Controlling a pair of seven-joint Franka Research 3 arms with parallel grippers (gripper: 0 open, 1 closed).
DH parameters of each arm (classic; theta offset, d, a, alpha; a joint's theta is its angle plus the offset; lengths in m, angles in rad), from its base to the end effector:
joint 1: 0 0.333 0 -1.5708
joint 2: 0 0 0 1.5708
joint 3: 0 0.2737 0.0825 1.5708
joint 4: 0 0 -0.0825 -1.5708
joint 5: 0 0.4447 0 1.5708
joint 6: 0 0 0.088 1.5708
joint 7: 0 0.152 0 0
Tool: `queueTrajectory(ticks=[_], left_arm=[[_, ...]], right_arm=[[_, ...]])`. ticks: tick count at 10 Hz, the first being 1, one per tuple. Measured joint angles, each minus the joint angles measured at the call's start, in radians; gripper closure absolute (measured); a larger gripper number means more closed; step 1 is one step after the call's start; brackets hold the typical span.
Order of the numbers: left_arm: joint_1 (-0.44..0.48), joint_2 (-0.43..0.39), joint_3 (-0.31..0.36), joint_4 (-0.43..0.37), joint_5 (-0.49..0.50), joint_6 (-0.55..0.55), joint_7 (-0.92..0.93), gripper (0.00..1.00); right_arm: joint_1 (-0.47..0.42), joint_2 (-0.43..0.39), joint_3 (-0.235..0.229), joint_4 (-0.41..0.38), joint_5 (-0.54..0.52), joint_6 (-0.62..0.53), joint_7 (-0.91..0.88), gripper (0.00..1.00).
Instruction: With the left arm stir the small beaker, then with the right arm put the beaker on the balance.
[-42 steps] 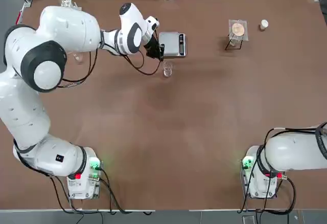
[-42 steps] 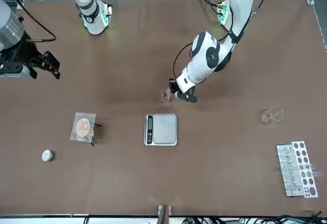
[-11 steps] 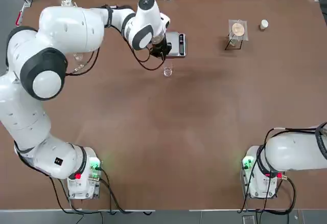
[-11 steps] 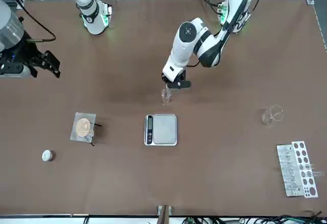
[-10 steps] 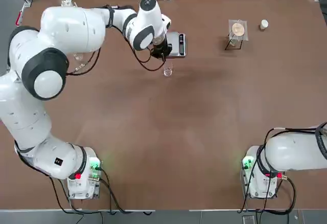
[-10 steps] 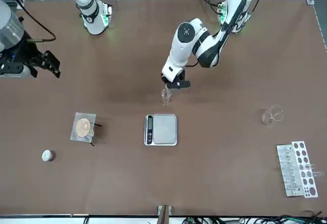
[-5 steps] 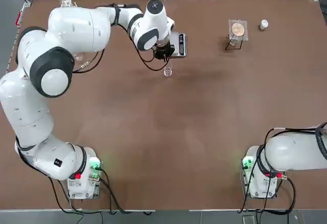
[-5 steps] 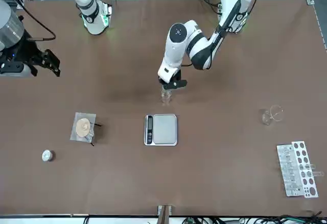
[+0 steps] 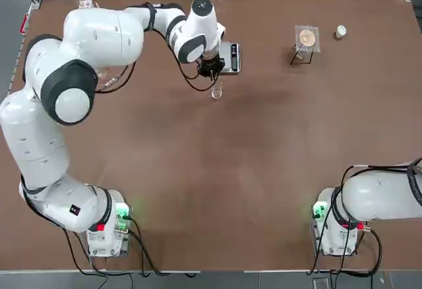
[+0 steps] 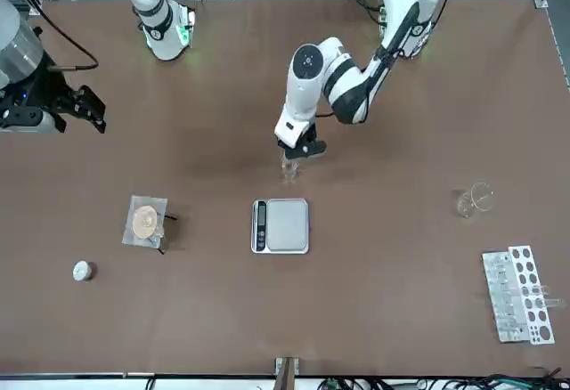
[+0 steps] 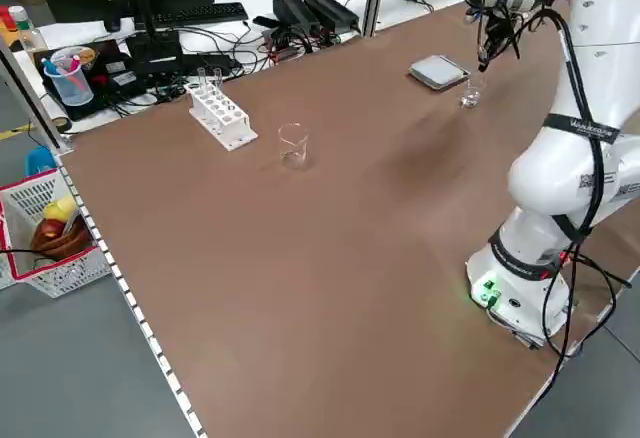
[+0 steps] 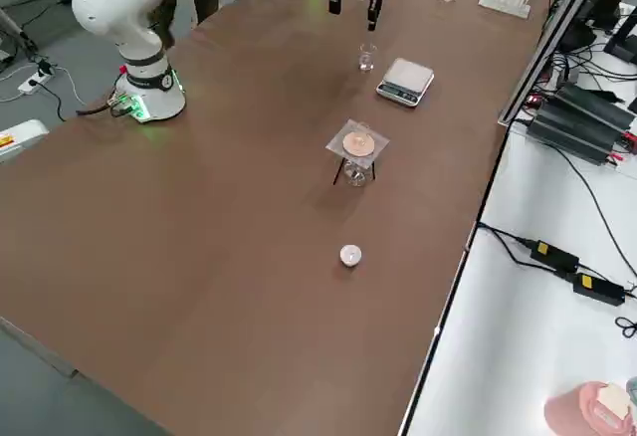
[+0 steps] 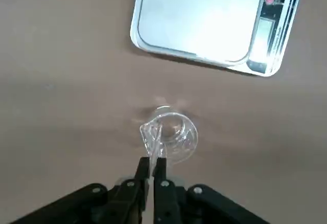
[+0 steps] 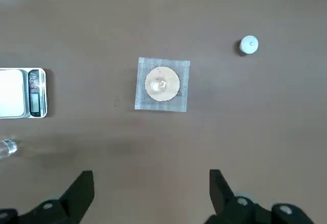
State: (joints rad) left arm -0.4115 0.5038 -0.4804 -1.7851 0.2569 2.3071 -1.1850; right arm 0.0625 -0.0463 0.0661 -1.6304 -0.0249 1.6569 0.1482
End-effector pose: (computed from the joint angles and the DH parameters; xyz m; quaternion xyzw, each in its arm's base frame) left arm 0.4487 -0.5291 0.1879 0.9946 0.0938 0.0105 0.0435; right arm 0.6097 0.0758 0.5416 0.9992 -0.0092 0.0379 0.0088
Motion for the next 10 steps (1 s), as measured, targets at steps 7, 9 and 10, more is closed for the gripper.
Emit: queueTrajectory(ticks=[7,9,10], left_arm=[[-0.021,0.015,0.007,0.051,0.009,-0.032,-0.056,0.93],[-0.021,0.026,0.015,0.054,0.038,-0.043,-0.060,0.93],[-0.021,0.026,0.015,0.056,0.040,-0.059,-0.060,0.93]], right_arm=[[0.000,-0.001,0.000,0.001,0.000,-0.023,0.000,0.00],[0.001,-0.001,0.001,0.001,0.000,-0.023,0.000,0.00],[0.002,-0.001,0.001,0.002,0.000,-0.023,0.000,0.00]])
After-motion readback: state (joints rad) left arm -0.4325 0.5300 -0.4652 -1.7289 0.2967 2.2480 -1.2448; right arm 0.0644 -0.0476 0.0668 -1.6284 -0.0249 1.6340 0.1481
